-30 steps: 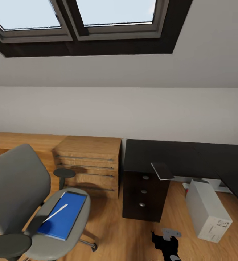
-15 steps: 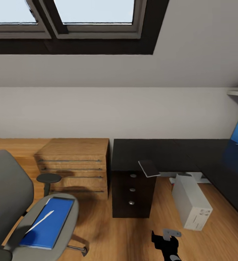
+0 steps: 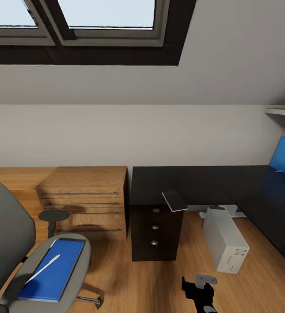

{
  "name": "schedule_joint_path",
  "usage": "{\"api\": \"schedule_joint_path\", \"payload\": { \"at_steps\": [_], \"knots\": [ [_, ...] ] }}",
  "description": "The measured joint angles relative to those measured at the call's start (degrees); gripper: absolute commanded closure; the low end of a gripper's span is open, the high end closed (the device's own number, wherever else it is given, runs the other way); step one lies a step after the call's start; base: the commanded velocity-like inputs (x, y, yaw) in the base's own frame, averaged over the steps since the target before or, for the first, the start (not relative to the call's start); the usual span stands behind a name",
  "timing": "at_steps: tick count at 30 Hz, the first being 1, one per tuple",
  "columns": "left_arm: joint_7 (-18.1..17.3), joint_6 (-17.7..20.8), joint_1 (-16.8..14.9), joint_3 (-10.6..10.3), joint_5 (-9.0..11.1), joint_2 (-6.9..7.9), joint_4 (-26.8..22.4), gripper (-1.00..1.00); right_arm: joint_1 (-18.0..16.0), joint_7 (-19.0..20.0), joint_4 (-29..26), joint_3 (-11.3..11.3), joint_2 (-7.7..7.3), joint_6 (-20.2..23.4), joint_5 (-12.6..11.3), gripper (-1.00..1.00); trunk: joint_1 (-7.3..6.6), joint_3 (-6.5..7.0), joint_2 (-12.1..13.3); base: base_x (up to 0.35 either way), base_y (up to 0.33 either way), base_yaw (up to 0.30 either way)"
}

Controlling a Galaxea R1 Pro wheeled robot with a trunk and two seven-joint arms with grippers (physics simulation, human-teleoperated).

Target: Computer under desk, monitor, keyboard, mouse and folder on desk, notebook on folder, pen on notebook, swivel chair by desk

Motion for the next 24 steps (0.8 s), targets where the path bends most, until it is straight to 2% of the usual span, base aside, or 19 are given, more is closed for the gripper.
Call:
{"api": "schedule_joint_path", "payload": {
  "at_steps": [2, 6, 7, 10, 11, 16, 24],
  "knots": [
    [-0.01, -1.55, 0.0, -0.03, 0.0, 0.17, 0.67, -1.0, 0.0, 0.0, 0.0, 0.0, -0.01, 0.0, 0.0, -1.0, 0.0, 0.0, 0.0, 0.0, 0.0, -0.004],
    [-0.09, -7.67, 0.03, -0.1, -0.12, 0.36, 4.33, -1.0, 0.0, 0.0, 0.0, 0.0, -0.02, 0.0, 0.0, -1.0, 0.0, 0.0, 0.0, 0.0, 0.0, -0.001],
    [-0.33, -10.29, 0.02, -0.11, -0.15, 0.37, 5.96, -1.0, 0.0, 0.0, 0.0, 0.0, -0.02, 0.01, 0.0, -1.0, 0.0, 0.0, 0.0, 0.0, 0.0, 0.0],
    [-1.56, -13.45, 0.01, -0.23, -0.19, 0.38, 7.48, -1.0, 0.0, 0.0, 0.0, 0.0, -0.01, 0.01, 0.0, -1.0, 0.0, 0.0, 0.0, 0.0, 0.0, 0.0],
    [-2.99, -14.63, 0.0, -0.22, -0.17, 0.38, 8.03, -1.0, 0.0, 0.0, 0.0, 0.0, -0.02, 0.0, 0.0, -1.0, 0.0, 0.0, 0.0, 0.0, 0.0, 0.0],
    [-6.71, -16.45, 0.01, -0.11, 0.05, 0.35, 8.79, -1.0, 0.0, 0.0, 0.0, 0.0, -0.02, 0.0, 0.0, -1.0, 0.0, 0.0, 0.0, 0.0, 0.0, 0.0],
    [-7.89, -16.92, -0.01, 0.22, 0.21, 0.47, 9.03, -1.0, 0.0, 0.01, 0.0, 0.0, -0.05, 0.0, 0.0, -1.0, 0.0, 0.0, 0.0, 0.0, 0.041, 0.0]
  ]
}}
